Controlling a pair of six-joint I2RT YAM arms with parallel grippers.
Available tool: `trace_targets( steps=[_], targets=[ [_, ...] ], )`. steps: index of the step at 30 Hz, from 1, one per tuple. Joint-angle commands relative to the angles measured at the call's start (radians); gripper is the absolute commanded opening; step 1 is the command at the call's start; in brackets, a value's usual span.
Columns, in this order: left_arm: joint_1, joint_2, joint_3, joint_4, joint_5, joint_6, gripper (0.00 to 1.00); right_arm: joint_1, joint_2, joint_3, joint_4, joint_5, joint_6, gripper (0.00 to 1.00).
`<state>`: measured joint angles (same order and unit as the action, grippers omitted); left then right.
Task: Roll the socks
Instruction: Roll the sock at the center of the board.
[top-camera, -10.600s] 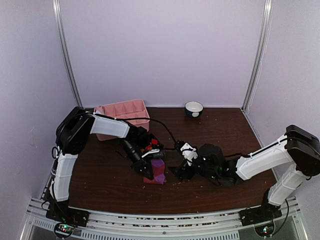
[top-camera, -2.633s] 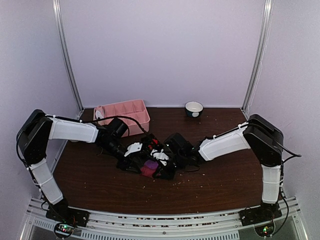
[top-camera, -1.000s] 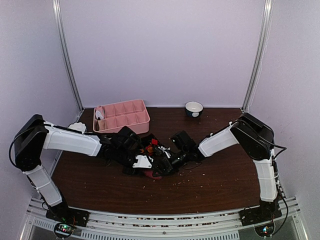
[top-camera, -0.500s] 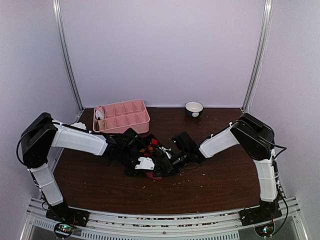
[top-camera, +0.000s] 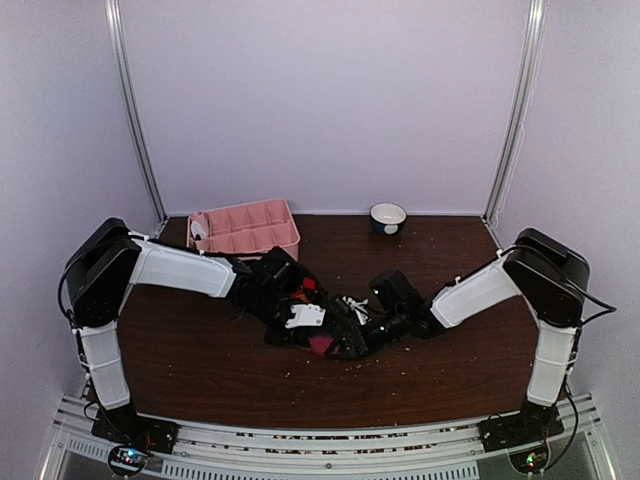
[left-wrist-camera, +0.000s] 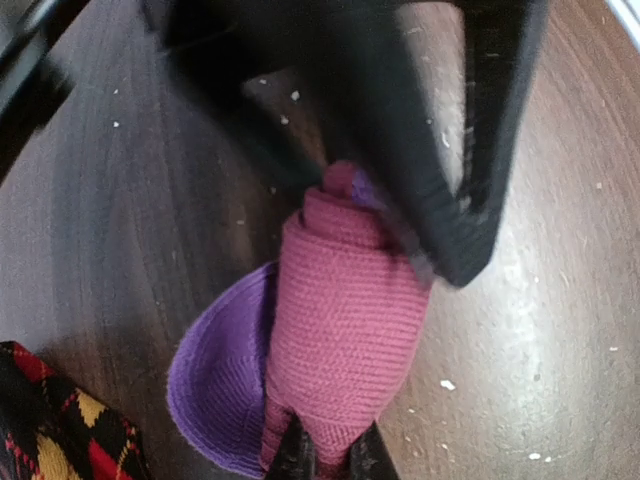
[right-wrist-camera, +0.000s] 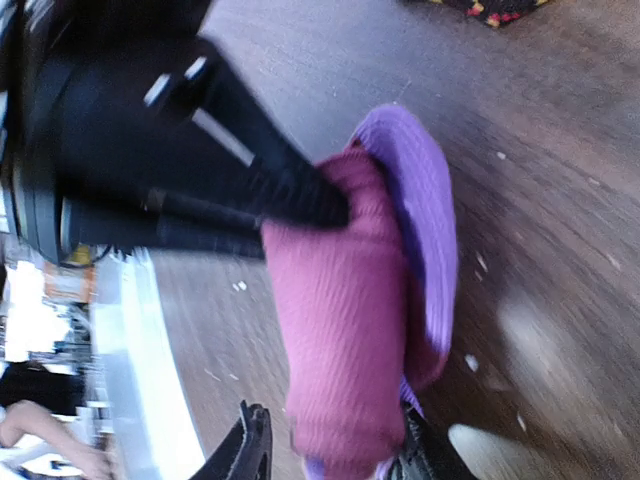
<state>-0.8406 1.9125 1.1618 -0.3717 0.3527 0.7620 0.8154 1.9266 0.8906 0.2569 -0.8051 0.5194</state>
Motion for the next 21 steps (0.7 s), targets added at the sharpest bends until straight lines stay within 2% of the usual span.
trace_targets(
  steps=[1,4,10,16,18,19,20,21],
  targets=[
    [0.057,0.124,0.078,-0.204,0.106,-0.036,0.0,0.008,-0.059,-0.119,0.004,0.221,-0.098,0.42],
    [0.07,0.172,0.15,-0.278,0.169,-0.032,0.0,0.01,-0.123,-0.182,0.029,0.321,-0.155,0.42],
    [0.111,0.288,0.288,-0.459,0.313,-0.028,0.0,0.082,-0.345,-0.392,0.235,0.475,-0.314,0.46],
    [0.139,0.351,0.351,-0.542,0.353,-0.018,0.0,0.208,-0.417,-0.335,0.072,0.702,-0.464,0.46],
    [0.141,0.358,0.358,-0.553,0.358,-0.02,0.0,0.245,-0.452,-0.321,0.007,0.838,-0.471,0.55],
    [0.142,0.36,0.36,-0.554,0.358,-0.022,0.0,0.251,-0.483,-0.324,-0.015,0.918,-0.461,0.88],
    [0.143,0.362,0.361,-0.556,0.356,-0.024,0.0,0.252,-0.53,-0.351,0.001,1.009,-0.447,0.99],
    [0.142,0.361,0.361,-0.555,0.355,-0.024,0.0,0.252,-0.584,-0.401,0.053,1.066,-0.433,1.0]
  ],
)
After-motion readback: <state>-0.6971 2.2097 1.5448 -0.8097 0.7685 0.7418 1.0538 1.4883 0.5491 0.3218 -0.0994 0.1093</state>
